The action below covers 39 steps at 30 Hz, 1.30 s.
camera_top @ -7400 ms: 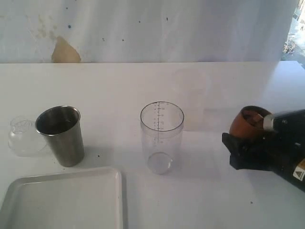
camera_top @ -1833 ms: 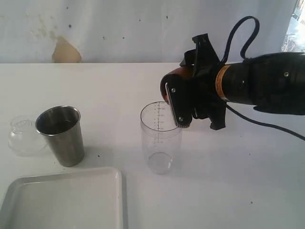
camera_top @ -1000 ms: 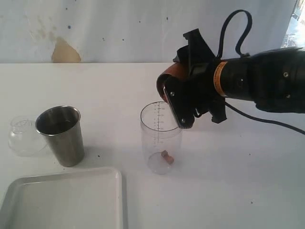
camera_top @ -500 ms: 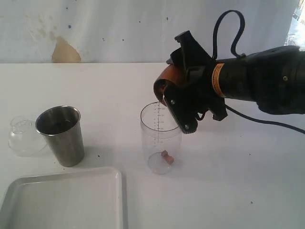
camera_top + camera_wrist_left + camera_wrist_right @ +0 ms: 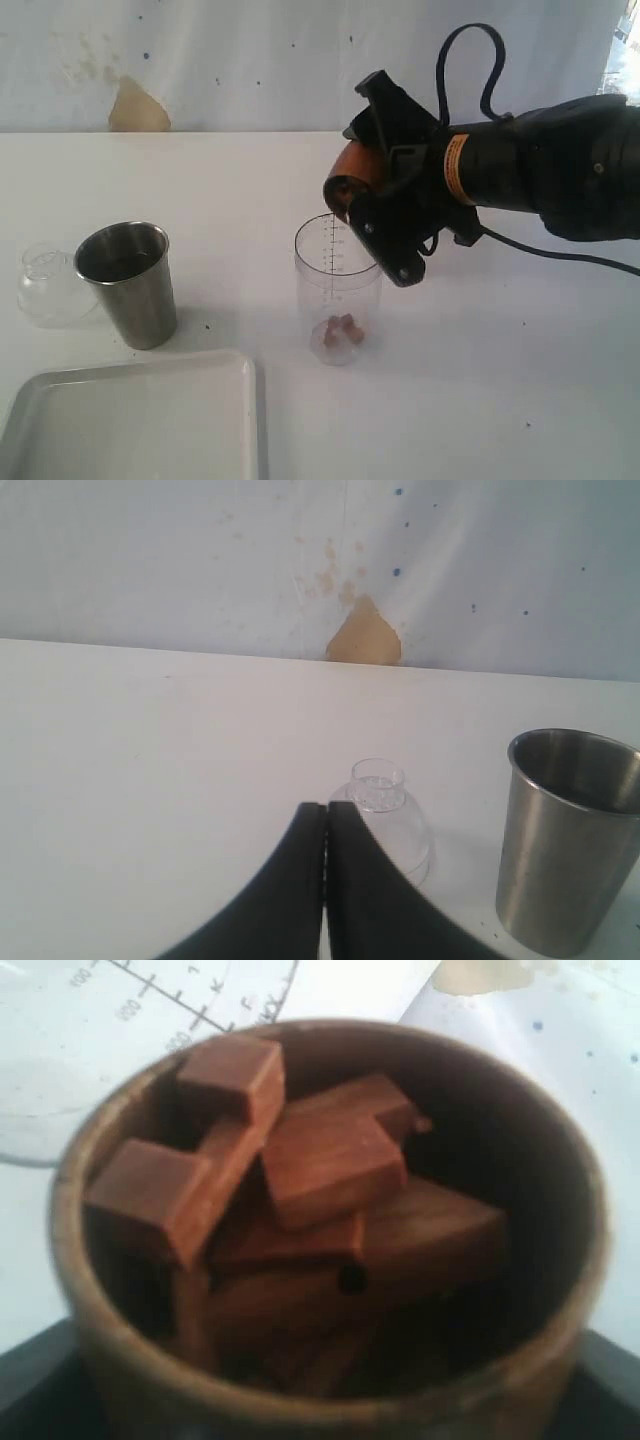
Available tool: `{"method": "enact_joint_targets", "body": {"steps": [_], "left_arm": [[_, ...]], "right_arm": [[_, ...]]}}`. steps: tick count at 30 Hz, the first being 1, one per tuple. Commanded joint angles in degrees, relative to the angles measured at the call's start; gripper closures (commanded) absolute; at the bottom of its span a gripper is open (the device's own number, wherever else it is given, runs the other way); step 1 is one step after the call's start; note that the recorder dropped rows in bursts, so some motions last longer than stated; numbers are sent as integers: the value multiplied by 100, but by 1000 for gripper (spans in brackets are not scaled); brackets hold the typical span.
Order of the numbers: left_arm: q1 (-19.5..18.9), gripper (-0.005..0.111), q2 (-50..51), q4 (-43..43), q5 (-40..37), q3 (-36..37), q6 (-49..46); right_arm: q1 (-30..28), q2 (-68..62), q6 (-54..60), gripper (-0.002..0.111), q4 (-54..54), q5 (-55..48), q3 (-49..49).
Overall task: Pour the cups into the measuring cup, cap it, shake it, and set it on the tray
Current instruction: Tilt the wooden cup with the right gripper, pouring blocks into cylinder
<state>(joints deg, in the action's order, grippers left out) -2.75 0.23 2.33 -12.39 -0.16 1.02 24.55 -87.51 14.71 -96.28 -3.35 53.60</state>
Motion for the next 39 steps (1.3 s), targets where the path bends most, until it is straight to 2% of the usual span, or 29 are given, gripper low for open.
{"method": "enact_joint_targets", "body": {"steps": [1,9,15,22,26,39], "left_arm": [[6,106,-23,-25,42,16,0],[6,106,-23,-25,42,16,0],[6,106,-23,-25,42,16,0],[6,106,-23,-25,42,16,0],[6,106,-23,-25,42,16,0],[6,106,-23,-25,42,16,0]], "right_arm": [[11,78,75,108,-192,65,59],[11,78,91,108,-366,65,59],[11,78,608,108,-366,-22,89],[11,122,639,108,-366,-73,228],[11,122,1127,108,-366,-60,228],[281,122,1498,108,-366,-441,228]]}}
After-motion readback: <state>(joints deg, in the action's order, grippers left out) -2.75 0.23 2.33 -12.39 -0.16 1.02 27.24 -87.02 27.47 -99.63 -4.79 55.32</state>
